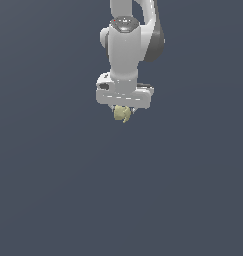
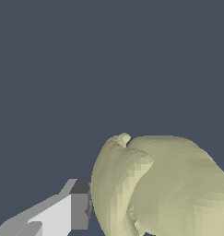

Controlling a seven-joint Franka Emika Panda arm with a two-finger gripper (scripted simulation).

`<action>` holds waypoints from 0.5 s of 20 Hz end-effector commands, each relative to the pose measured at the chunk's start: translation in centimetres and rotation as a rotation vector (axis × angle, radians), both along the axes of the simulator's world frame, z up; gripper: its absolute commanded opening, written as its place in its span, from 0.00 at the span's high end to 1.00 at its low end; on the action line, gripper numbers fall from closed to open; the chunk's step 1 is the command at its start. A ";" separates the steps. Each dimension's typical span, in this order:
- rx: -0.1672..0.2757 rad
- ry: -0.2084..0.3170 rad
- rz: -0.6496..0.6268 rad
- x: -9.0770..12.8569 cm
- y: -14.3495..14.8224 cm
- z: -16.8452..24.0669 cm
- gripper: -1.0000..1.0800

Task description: Pick up the object and move it to a goal position.

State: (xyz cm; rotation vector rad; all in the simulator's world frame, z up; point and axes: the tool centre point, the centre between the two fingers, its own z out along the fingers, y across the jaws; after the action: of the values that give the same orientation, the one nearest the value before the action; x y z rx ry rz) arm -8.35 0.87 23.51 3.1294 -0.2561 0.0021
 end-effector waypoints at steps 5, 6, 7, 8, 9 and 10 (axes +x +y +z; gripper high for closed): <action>-0.001 0.001 0.000 0.0 2.2 6.7 1.00; -0.001 0.001 0.000 0.0 2.6 7.7 1.00; -0.001 0.001 0.000 0.1 2.9 8.8 1.00; 0.000 0.001 0.000 0.1 3.3 9.8 1.00; 0.000 0.001 0.000 0.1 3.6 10.8 1.00; 0.000 0.001 0.000 0.1 4.0 11.8 1.00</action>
State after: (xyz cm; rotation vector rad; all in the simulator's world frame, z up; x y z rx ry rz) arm -8.19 4.31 33.76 3.1290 -0.2559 0.0020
